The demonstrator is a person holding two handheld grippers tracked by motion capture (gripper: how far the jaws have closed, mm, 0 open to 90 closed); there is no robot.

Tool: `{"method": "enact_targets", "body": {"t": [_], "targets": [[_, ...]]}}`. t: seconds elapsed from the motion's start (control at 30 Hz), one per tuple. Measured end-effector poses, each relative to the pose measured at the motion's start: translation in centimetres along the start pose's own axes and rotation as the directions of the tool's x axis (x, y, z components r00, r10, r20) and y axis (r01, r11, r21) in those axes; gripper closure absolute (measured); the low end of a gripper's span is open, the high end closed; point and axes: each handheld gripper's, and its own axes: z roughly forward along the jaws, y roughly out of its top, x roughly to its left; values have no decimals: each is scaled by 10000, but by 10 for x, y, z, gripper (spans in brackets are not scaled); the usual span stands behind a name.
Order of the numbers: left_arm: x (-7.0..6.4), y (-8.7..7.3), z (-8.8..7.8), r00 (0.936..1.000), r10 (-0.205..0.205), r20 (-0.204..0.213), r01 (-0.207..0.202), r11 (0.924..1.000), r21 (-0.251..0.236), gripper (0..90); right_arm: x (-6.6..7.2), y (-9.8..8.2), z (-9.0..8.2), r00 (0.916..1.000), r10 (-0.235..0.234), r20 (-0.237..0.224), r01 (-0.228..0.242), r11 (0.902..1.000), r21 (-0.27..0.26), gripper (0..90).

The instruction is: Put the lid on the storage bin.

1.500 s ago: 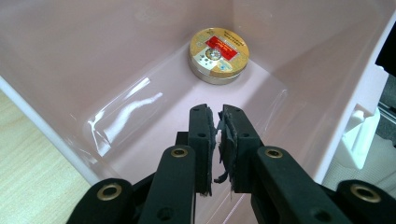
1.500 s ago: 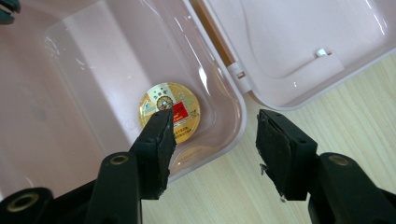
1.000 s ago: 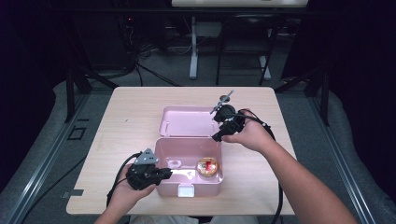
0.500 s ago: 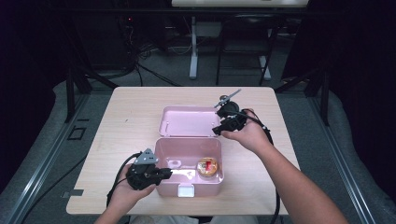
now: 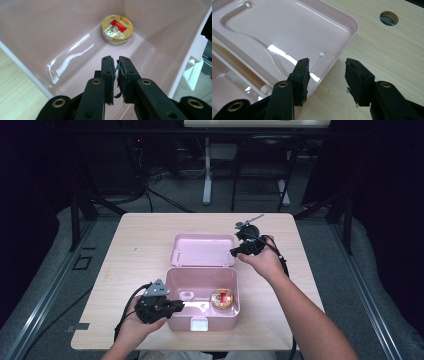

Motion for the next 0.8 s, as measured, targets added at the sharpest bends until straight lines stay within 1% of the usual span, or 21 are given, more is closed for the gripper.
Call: {"method": "enact_targets", "body": {"t": [0.17, 0.3, 0.43, 0.53, 0.63, 0.8], "targets": [[0, 0, 0, 10000, 5, 5, -5, 10000, 0, 826, -5, 0, 7, 9997, 174, 193, -169, 9996, -233, 548], [0, 0, 0, 10000, 7, 9, -7, 10000, -7, 827, -9, 1, 11, 9983, 482, 333, -470, 9982, -376, 560], [0, 0, 0, 10000, 7, 15, -7, 10000, -15, 829, -11, 2, 15, 9967, 763, 285, -749, 9962, -454, 564], [0, 0, 0, 10000, 1, 8, -1, 10000, -21, 829, -13, 3, 18, 9960, 839, 320, -822, 9954, -501, 566], [0, 0, 0, 10000, -4, 4, 4, 10000, -22, 829, -13, 4, 24, 9938, 1054, 368, -1035, 9934, -489, 573], [0, -1, 0, 10000, 8, -32, -8, 10000, -83, 832, -14, 7, 33, 9899, 1366, 376, -1340, 9888, -654, 573]]}}
